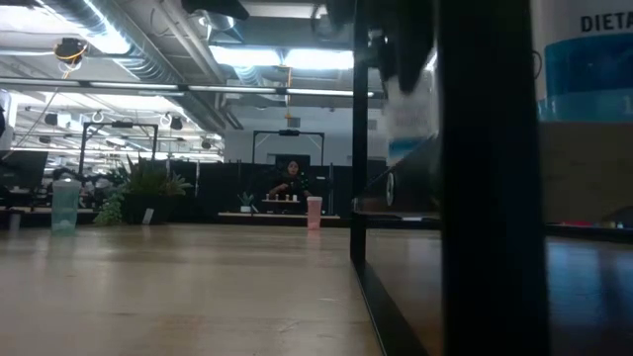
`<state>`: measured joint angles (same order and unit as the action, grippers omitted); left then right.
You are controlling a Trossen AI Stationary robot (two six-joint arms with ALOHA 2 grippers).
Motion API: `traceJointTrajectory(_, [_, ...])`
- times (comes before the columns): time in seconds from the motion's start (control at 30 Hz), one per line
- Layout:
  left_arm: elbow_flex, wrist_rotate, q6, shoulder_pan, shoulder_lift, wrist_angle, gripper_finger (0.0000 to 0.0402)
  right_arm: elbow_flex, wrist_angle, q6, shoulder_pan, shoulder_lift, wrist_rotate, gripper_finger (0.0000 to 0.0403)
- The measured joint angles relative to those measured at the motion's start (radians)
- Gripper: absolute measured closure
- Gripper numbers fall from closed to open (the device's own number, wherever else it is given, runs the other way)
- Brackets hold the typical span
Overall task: Pick and place medicine bottles onto shelf by color
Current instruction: Put the top white pill bottle on the shelf
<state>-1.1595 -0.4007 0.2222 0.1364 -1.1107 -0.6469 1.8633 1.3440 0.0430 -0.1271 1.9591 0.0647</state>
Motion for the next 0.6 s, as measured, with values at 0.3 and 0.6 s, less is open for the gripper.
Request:
traceJointTrajectory(0.3, [0.0, 0.002, 0.007, 0.004, 0.0, 0.002, 0.0147, 0.095, 0.049, 0.088, -0.118, -0.002, 0.008, 0.0225])
traceJointTrajectory(0.6, [0.0, 0.002, 0.016, 0.004, 0.0, 0.014, 0.0146, 0.095, 0.066, 0.088, -0.198, 0.001, -0.046, 0.0223])
